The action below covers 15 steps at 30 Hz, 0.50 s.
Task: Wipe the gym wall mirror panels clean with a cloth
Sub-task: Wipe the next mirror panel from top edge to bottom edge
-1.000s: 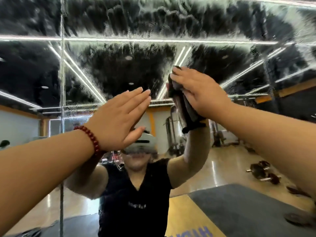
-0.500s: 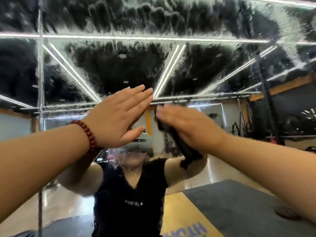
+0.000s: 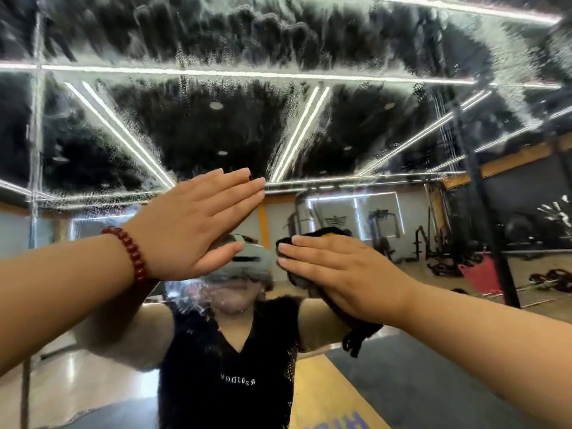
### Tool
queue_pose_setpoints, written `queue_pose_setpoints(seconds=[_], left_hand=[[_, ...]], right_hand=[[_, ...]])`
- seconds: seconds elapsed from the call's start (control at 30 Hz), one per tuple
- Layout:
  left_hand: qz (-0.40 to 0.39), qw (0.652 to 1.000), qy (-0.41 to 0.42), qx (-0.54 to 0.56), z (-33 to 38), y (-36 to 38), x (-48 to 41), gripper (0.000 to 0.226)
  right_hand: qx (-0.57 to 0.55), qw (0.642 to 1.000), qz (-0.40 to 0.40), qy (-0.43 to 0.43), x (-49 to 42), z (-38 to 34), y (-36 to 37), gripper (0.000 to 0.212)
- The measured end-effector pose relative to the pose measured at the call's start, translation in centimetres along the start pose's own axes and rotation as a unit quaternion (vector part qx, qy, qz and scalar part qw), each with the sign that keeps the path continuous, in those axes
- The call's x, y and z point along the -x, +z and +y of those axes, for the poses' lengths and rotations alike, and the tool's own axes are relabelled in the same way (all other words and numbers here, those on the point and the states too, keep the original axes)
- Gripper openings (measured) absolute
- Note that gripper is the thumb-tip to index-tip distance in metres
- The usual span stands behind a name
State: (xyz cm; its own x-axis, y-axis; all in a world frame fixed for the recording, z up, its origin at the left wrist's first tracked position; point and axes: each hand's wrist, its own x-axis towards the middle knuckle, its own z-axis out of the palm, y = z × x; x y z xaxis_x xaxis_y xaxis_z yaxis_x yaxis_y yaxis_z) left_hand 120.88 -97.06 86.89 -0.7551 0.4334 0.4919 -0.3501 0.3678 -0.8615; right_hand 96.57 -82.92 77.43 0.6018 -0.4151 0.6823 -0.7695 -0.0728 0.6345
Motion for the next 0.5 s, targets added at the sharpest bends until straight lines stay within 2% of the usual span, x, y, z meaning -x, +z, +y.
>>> queue_pose_setpoints(seconds=[0.07,0.13,0.2,0.23,0.3,0.4,0.47,0.5], left_hand=[[-0.011,1.000,0.020,-0.008,0.0,0.1,0.0,0.068],[-0.020,0.999,0.026,-0.016,-0.1,0.1,0.0,0.068],[-0.023,0.999,0.021,-0.015,-0.2,0.2,0.0,0.068],[-0.023,0.999,0.018,-0.013,-0.2,0.2,0.0,0.068],[-0.020,1.000,0.015,-0.011,-0.2,0.1,0.0,0.068],[-0.020,1.000,0.018,-0.009,0.0,0.1,-0.2,0.067],[-0.021,1.000,0.022,-0.009,0.2,-0.1,-0.3,0.067],[-0.020,0.999,0.025,-0.010,0.2,-0.2,-0.3,0.067]], right_hand=[[-0.018,0.989,0.074,0.128,-1.7,1.8,-1.4,0.047],[0.014,0.954,0.139,0.263,-3.0,5.0,-3.8,0.046],[0.025,0.931,0.138,0.338,-3.6,7.4,-4.9,0.047],[0.025,0.928,0.131,0.348,-3.7,7.5,-4.7,0.047],[0.035,0.949,0.124,0.288,-3.4,5.8,-3.0,0.047],[0.025,0.995,0.031,0.093,-0.2,1.0,0.2,0.049],[0.008,1.000,-0.005,0.020,1.4,-0.3,0.6,0.047],[0.006,1.000,-0.001,0.017,1.6,-0.2,0.2,0.047]])
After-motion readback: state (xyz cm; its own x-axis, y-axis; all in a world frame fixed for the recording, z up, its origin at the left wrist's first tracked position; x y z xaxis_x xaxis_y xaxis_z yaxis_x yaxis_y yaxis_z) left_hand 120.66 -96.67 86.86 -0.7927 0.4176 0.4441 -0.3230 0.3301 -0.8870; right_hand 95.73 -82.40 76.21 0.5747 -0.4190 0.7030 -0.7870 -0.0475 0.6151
